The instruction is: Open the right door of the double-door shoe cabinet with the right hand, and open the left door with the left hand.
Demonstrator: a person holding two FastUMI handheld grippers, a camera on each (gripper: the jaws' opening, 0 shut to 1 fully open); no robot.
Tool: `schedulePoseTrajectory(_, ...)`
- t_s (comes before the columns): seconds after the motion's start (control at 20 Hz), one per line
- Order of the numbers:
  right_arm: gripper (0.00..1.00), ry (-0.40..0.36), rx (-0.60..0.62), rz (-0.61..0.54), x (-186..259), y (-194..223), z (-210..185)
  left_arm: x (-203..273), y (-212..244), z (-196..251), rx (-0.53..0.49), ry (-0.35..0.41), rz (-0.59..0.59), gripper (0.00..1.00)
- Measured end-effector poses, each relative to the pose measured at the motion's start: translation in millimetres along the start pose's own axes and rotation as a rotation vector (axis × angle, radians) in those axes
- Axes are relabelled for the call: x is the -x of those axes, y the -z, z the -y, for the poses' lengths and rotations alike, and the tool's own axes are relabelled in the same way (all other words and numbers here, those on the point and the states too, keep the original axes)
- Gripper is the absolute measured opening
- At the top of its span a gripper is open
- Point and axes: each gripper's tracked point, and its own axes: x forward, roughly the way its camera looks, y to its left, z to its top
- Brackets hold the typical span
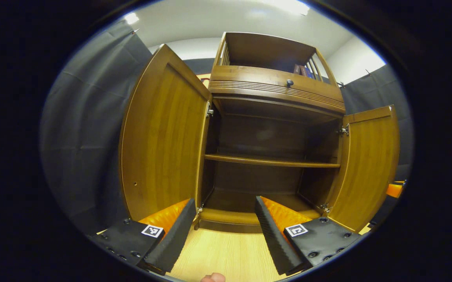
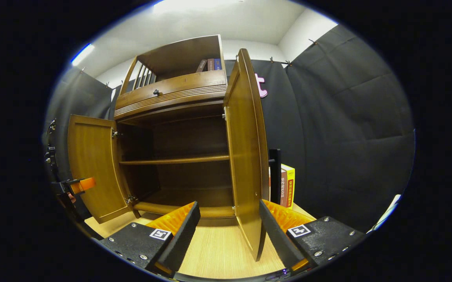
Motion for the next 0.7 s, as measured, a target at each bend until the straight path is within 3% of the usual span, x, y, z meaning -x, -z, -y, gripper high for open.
schedulePoseTrajectory(0.25,0.93,-0.008,0.009,0.002,-3.3,-1.9,-6.2,-4.4,-1.8,-2.0,0.033,-0.006,0.001,0.93)
schedulePoseTrajectory(0.3,0.93,-0.013,0.004,0.010,-3.3,-3.7,-9.2,-5.3,-2.2,-2.4,0.034,-0.009,-0.001,0.97)
schedulePoseTrajectory(0.7,0.93,-0.052,0.007,0.015,-7.0,-5.9,-23.6,-7.4,-12.0,5.3,-0.003,-0.002,0.011,0.93)
